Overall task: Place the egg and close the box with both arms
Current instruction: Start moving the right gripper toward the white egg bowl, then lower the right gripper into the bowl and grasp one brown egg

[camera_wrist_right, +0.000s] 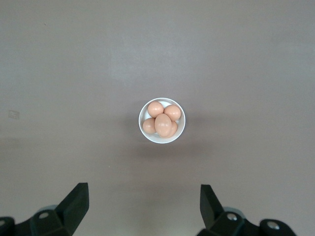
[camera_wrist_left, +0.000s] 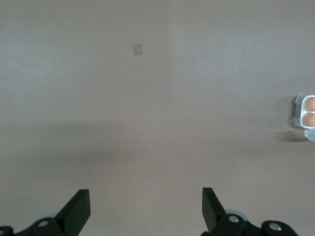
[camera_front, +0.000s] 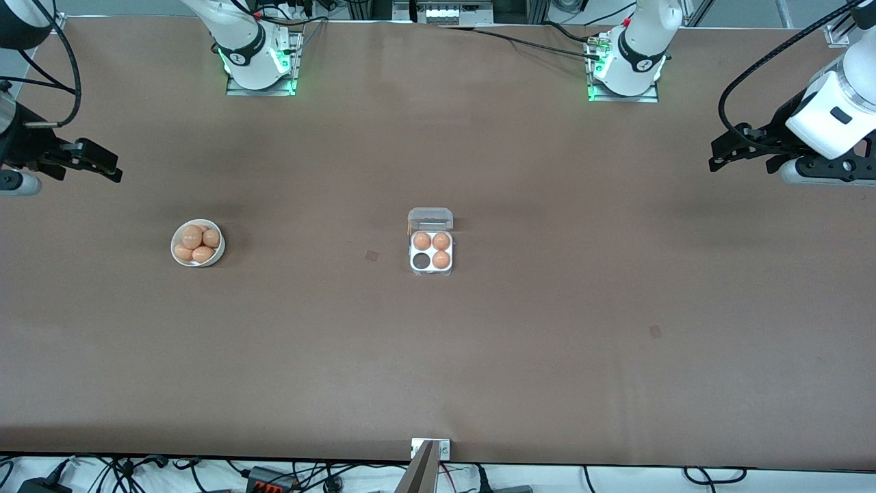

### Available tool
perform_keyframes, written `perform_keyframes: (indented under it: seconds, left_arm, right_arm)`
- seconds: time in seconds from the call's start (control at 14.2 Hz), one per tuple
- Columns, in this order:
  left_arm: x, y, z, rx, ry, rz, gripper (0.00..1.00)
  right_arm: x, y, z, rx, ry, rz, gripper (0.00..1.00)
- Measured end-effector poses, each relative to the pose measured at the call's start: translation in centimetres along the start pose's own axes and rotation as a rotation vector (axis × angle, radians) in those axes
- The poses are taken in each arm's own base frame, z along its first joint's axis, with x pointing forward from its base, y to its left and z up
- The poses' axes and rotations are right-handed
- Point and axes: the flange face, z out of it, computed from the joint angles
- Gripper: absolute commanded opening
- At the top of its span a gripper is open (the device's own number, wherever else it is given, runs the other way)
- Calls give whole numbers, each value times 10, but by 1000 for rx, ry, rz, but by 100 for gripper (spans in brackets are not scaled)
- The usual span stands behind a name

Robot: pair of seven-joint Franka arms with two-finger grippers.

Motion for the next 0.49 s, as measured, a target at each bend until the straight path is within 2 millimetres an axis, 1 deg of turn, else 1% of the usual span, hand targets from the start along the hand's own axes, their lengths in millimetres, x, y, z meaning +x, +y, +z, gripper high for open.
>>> perform_keyframes:
  seconds: [0.21,0.35,0.49]
  left_arm:
    - [-5,0,5,3,-53,0,100]
    - [-5,0,10,3,-73,-1,100]
    - [-3,-1,14,3,-83,-1,100]
  right_arm:
    - [13,-3,27,0,-48,-6,100]
    - [23,-12,48,-1,-85,-21,100]
    - [29,-16,68,-2,-122,-28,100]
